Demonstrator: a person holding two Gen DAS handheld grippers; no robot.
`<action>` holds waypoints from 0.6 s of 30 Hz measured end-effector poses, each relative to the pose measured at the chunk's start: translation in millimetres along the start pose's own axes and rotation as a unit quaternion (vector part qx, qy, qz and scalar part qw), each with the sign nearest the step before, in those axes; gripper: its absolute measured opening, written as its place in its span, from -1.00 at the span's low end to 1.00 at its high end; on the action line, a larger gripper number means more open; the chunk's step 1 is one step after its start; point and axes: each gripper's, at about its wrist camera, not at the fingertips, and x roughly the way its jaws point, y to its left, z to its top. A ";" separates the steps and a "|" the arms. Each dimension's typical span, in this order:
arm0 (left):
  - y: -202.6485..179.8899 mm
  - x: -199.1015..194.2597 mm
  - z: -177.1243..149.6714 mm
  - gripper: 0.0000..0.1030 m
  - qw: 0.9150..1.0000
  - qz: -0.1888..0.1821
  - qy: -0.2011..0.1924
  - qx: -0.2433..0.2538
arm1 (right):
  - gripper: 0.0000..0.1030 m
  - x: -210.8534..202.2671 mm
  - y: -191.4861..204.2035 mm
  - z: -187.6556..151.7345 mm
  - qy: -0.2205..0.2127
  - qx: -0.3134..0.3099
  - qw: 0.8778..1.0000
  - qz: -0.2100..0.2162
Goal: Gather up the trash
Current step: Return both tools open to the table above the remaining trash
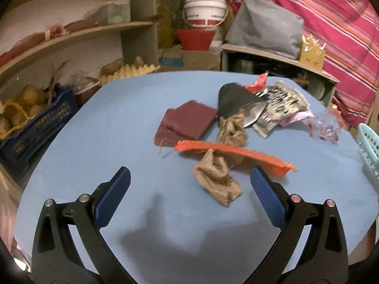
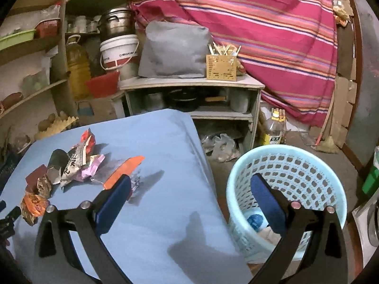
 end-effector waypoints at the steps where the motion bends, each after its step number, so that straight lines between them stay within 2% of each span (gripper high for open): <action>1: 2.0 4.2 -0.8 0.90 1.000 0.001 0.012 -0.005 | 0.91 2.8 1.1 0.0 0.004 0.001 1.000 -0.004; 7: 9.4 11.9 -3.0 0.90 0.999 -0.022 0.031 -0.018 | 0.91 9.1 11.0 -1.4 0.008 -0.008 1.000 -0.014; 11: 9.2 9.5 -6.1 0.90 1.000 -0.014 0.023 -0.013 | 0.91 10.0 17.0 -2.7 -0.006 -0.011 0.999 -0.033; 13: 9.1 9.1 -8.1 0.90 0.999 -0.025 0.022 -0.008 | 0.91 14.2 17.5 -3.1 0.000 -0.010 0.999 -0.037; 18: 3.3 14.5 -9.6 0.90 0.999 -0.026 0.035 0.015 | 0.91 25.9 17.5 -3.7 0.021 0.005 0.999 -0.025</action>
